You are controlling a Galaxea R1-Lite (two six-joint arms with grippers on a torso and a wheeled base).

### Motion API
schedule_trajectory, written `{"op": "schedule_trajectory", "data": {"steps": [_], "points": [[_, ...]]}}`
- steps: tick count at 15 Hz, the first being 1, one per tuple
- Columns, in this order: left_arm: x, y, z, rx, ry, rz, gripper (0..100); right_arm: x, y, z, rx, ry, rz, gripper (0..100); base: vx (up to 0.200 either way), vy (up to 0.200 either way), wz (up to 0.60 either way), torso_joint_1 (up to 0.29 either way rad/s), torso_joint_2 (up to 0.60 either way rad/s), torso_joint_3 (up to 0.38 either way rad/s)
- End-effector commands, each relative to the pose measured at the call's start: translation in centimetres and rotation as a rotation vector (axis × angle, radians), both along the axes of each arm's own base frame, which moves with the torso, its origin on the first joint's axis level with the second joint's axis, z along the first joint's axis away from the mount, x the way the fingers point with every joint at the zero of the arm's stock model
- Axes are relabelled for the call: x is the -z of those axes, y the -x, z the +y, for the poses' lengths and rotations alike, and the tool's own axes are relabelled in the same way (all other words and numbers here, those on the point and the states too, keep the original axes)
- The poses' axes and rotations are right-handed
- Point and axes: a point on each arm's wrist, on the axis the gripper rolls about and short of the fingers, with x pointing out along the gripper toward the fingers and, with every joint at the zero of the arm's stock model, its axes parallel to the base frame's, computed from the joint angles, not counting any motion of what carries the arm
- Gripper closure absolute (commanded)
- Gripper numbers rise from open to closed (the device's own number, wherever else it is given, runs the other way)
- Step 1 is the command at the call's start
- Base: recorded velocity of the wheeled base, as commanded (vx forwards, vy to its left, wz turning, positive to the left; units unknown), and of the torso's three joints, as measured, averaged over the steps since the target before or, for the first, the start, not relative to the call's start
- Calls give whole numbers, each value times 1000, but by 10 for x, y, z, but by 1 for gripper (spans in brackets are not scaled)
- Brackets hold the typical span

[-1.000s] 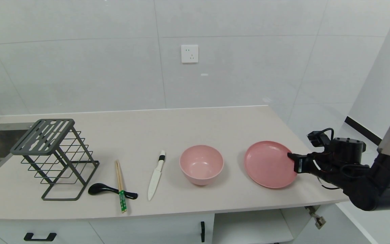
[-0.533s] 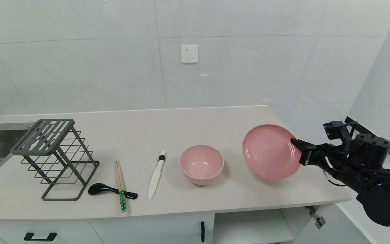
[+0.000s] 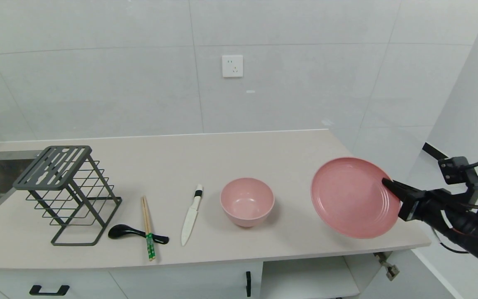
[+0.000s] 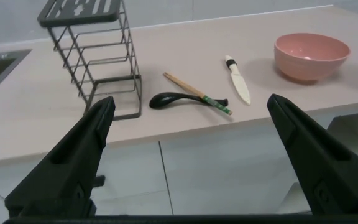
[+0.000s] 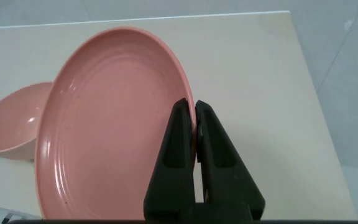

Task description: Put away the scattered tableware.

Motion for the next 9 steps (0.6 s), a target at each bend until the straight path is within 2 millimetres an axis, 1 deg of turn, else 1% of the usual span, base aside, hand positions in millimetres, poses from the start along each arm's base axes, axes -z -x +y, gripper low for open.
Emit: {"op": "schedule_trajectory", "data": {"steps": [1,2,3,4,5,8,9], "points": [[-2,0,0,9,-14,-15,0,4,18,-8,23,0,47,100,0,0,0,0,0,0],[-25,5,0,4,-6,-181,0,3,16,-7,-6,-2,38,100,0,0,0,0,0,0],[-70,16,-1,-10,-10,-348,0,3,16,-3,-25,-1,33,100,0,0,0,0,0,0],[-84,20,-1,-10,-10,-370,0,3,17,-2,-28,-3,35,100,0,0,0,0,0,0],[-86,18,0,4,-4,-332,0,0,18,-2,-28,-3,26,100,0,0,0,0,0,0],[-83,6,-1,67,-17,-213,0,-13,24,-5,-15,-3,-33,100,0,0,0,0,0,0],[-85,-1,-2,139,-23,-167,0,-20,28,-5,-18,-4,-68,100,0,0,0,0,0,0]]}}
